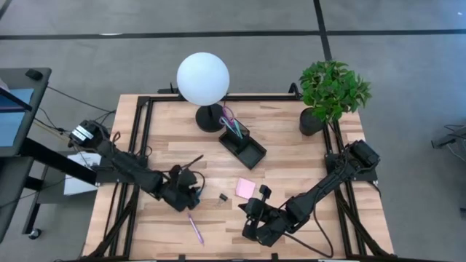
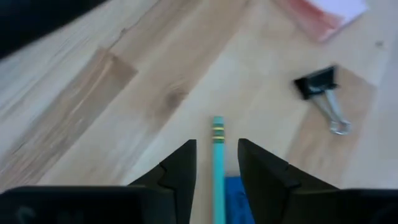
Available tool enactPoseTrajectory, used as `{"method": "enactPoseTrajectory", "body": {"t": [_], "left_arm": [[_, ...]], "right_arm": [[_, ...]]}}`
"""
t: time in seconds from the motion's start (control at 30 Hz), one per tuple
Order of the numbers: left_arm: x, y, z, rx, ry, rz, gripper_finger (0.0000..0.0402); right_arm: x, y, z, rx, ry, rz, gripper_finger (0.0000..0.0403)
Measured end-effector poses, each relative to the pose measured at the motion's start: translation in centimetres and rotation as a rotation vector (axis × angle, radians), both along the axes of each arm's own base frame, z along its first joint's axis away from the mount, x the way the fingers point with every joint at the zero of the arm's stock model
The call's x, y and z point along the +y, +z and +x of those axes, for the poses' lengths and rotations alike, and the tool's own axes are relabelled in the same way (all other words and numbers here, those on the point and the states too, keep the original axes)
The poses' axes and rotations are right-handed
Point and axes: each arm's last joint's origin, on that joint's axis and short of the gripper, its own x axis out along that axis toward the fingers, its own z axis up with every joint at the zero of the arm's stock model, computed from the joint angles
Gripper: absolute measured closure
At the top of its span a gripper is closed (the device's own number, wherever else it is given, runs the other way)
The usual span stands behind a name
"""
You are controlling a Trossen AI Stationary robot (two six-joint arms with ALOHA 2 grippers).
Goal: Pick and place office supplies into organizer
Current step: Put the blue pencil into the desk organizer
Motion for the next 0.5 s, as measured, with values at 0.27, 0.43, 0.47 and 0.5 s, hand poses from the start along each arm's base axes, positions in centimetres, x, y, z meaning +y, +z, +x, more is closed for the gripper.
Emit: {"method": "enactPoseTrajectory", "body": {"t": [0.27,0.43,0.47,0.5], "left_arm": [[-3.3,0.0,-3.2,-0.091,0.053,0.008,0.031],[-4.5,-0.2,-5.6,-0.183,0.077,0.068,0.0315],[-4.7,-0.4,-6.0,-0.187,0.064,0.065,0.0315],[-4.9,-0.6,-6.3,-0.185,0.049,0.062,0.0315]], "right_arm": [[0.0,0.0,0.0,0.003,-0.001,-0.002,0.0403],[-0.1,0.0,0.0,0.005,-0.001,-0.004,0.0403],[-0.1,0.0,0.0,0.005,-0.001,-0.004,0.0403],[-0.1,0.0,0.0,0.005,-0.001,-0.004,0.0403]]}}
